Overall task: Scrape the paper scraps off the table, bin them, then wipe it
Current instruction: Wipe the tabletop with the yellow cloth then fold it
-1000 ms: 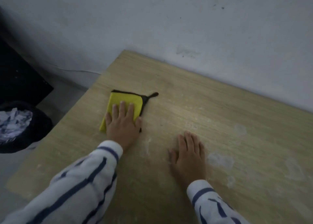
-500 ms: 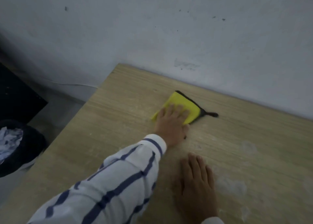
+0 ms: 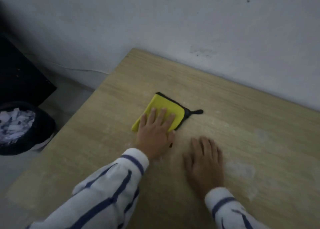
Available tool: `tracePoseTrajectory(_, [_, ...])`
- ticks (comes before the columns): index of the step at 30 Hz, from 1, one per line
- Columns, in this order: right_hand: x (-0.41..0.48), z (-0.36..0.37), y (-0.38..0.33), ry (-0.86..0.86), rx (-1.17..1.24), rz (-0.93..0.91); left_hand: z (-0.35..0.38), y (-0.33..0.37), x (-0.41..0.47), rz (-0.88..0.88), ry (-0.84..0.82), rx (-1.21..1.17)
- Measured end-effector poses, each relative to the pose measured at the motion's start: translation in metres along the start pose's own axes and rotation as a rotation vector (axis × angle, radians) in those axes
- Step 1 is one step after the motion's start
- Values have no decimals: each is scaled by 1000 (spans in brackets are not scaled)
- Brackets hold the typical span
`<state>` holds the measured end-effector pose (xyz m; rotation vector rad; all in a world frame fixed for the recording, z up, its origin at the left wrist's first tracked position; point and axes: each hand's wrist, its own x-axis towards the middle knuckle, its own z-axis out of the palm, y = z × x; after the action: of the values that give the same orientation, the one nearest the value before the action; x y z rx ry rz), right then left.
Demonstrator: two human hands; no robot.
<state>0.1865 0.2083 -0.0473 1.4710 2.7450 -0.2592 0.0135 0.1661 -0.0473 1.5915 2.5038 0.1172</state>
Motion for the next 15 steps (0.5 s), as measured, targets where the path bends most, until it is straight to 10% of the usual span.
tracePoseTrajectory(7, [20,2,-13,16,31,-62,-15,-98,-49,-489,-8,-73])
tracePoseTrajectory(15, [17,2,-14,-2,79,-53,5,-40,-165,-222,-61,-30])
